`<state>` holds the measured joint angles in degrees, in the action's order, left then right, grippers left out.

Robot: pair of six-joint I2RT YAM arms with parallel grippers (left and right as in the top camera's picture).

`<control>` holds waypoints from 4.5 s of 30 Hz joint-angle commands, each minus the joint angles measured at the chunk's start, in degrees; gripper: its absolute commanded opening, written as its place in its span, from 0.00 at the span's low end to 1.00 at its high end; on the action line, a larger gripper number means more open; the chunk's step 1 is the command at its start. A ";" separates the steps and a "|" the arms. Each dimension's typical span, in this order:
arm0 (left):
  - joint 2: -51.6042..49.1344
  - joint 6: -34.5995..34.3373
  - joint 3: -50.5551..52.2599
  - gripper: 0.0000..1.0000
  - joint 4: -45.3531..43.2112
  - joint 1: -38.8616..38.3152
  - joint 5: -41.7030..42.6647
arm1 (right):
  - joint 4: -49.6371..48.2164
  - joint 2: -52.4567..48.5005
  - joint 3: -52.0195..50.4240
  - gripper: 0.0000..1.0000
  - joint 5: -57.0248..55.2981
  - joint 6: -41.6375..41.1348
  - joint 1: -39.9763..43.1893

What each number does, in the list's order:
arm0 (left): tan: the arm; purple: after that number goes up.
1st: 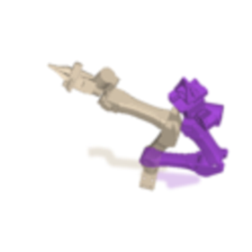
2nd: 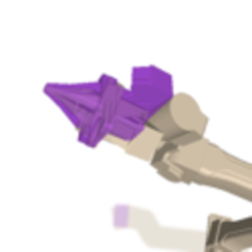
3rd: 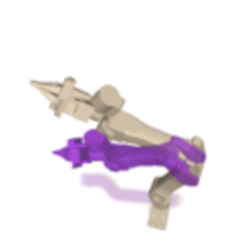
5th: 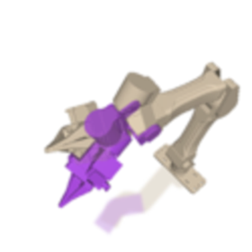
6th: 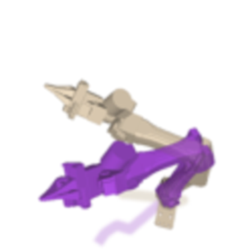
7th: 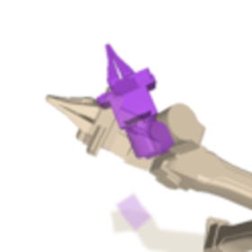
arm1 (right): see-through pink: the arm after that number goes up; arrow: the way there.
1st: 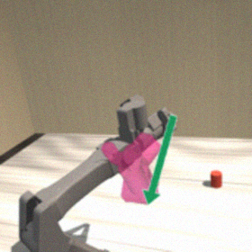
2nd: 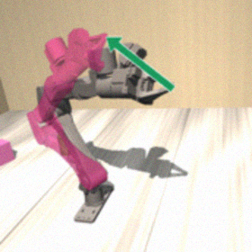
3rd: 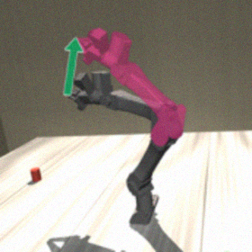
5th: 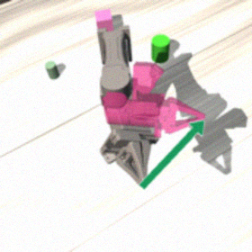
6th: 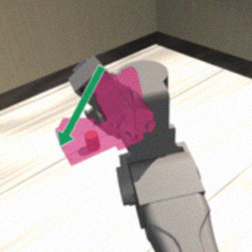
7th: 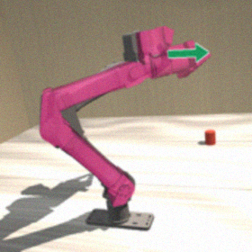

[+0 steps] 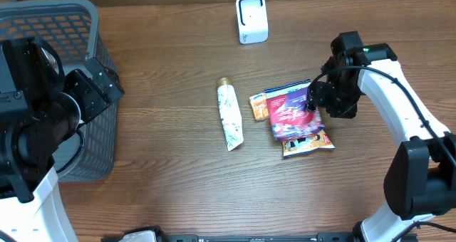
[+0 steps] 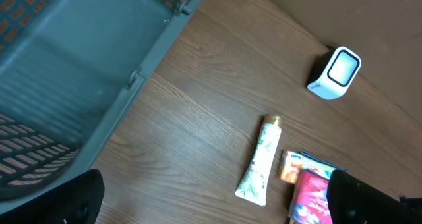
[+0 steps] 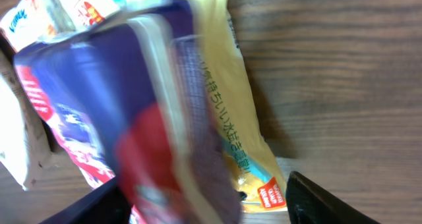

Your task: Scan the item barcode

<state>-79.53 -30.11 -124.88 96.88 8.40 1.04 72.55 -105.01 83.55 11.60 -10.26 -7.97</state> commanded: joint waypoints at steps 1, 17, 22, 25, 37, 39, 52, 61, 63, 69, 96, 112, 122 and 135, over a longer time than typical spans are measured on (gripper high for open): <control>0.02 -0.96 -0.42 1.00 -0.09 0.57 0.02 | 2.60 0.61 1.60 0.77 0.09 -0.28 -0.24; 0.02 -0.96 -0.42 1.00 -0.09 0.57 0.02 | 0.70 0.57 -2.43 0.78 11.15 5.55 -2.64; 0.02 -0.96 -0.42 1.00 -0.09 0.57 0.04 | -2.01 0.52 -4.04 0.77 10.49 1.81 -6.05; 0.02 -0.96 -0.42 1.00 -0.09 0.57 0.02 | -5.46 0.50 -6.56 0.77 4.04 -5.66 -8.39; 0.02 -0.96 -0.42 1.00 -0.09 0.57 0.02 | -15.52 0.52 -13.66 0.34 2.14 -12.31 -10.45; 0.02 -0.96 -0.42 1.00 -0.09 0.57 0.04 | -15.74 0.52 -13.60 0.17 2.14 -12.52 -10.45; 0.02 -0.96 -0.42 1.00 -0.09 0.57 0.02 | -4.33 0.52 -1.46 0.04 -9.25 -12.37 -10.29; 0.02 -0.96 -0.42 1.00 -0.09 0.57 0.02 | 8.98 0.48 10.16 0.12 -25.59 -19.89 -11.61; 0.02 -0.98 -0.42 1.00 -0.09 0.57 0.04 | 8.13 0.48 10.16 0.13 -22.69 -19.98 -11.74; 0.02 -0.96 -0.42 1.00 -0.09 0.57 0.02 | 6.99 0.48 10.16 0.41 -18.14 -17.79 -12.61; 0.02 -0.96 -0.42 1.00 -0.09 0.57 0.02 | 0.94 -5.11 13.42 0.91 -32.13 -10.91 -33.81; 0.00 -0.96 -0.42 1.00 -0.09 0.57 0.02 | -0.94 -18.51 10.12 0.69 -41.62 -18.73 -39.82; -0.11 -0.96 -0.42 1.00 -0.09 0.57 0.04 | -3.08 -19.21 7.06 0.45 -45.22 -20.00 -38.93; -0.24 -0.96 -0.42 1.00 -0.09 0.57 0.02 | -4.94 -19.19 4.20 0.05 -44.92 -21.38 -38.03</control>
<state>-79.53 -30.11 -124.88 96.88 8.40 1.04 68.03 -123.39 88.66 -35.03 -30.09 -46.85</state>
